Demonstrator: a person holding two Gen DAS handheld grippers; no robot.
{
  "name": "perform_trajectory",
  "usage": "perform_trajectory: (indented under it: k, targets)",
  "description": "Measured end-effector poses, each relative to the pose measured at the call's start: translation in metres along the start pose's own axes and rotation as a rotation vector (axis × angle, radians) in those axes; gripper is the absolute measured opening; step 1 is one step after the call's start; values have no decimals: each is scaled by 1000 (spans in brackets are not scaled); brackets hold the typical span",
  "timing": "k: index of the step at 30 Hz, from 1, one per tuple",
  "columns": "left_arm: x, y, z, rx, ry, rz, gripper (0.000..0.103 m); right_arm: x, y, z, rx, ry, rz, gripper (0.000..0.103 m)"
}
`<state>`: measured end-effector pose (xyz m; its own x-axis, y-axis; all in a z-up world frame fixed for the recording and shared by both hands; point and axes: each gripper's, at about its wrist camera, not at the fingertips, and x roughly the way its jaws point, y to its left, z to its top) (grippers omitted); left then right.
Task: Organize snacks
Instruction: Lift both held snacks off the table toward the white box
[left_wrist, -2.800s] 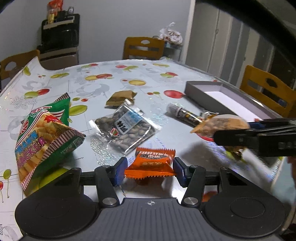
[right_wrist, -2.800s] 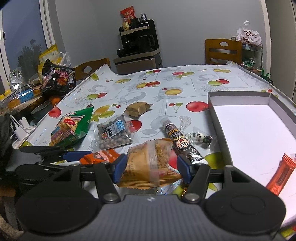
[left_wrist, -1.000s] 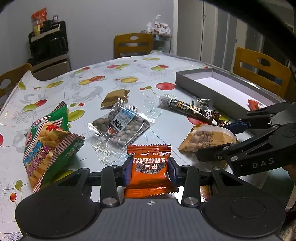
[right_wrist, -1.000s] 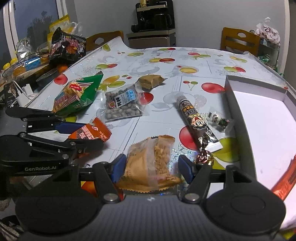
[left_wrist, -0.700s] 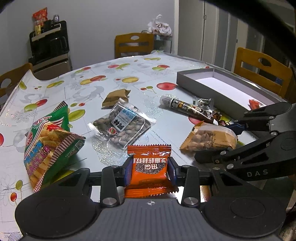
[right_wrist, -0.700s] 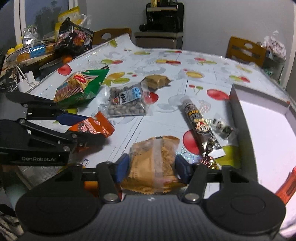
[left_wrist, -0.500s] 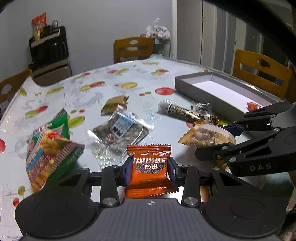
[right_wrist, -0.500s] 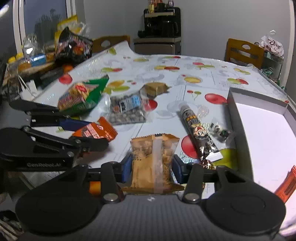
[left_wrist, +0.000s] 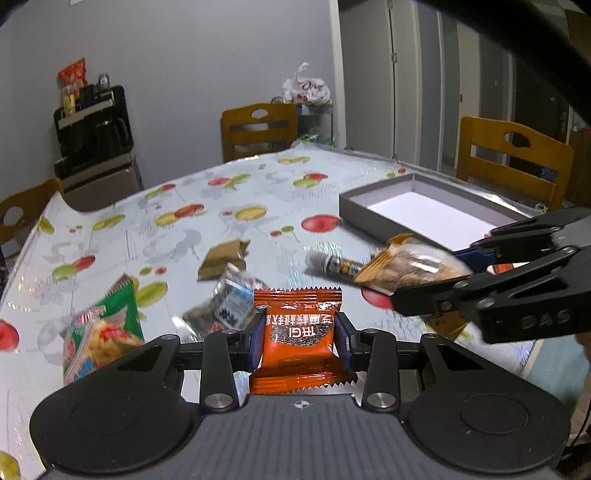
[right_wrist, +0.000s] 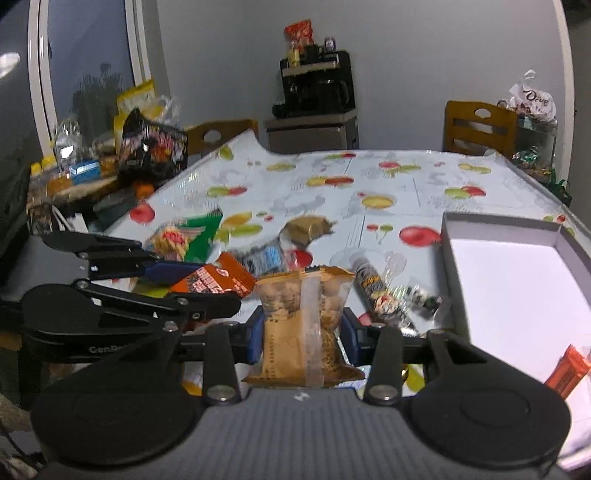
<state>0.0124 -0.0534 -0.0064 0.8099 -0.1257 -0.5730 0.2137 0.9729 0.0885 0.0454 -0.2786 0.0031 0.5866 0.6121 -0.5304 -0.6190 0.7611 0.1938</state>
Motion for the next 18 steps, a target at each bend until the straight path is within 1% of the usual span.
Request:
perform_trajectory:
  k: [2, 6, 10, 11, 14, 15, 18]
  targets:
    - [1, 1, 8, -1, -13, 9, 40, -7, -3, 5, 15, -29, -2, 41]
    - [3, 5, 27, -15, -51, 0, 39, -21, -12, 15, 26, -75, -29, 41]
    - [6, -3, 48, 33, -91, -4, 39, -33, -22, 23, 22, -112, -76, 41]
    - [7, -7, 53, 42, -100, -11, 39, -37, -25, 25, 26, -121, -84, 41]
    - [9, -8, 72, -9, -118, -92, 39, -48, -34, 32, 44, -155, -109, 41]
    - [10, -10, 77, -13, -127, -100, 39, -52, -37, 33, 47, -165, -118, 41]
    - [14, -20, 91, 13, -159, -90, 39, -64, -45, 38, 48, -194, -145, 41]
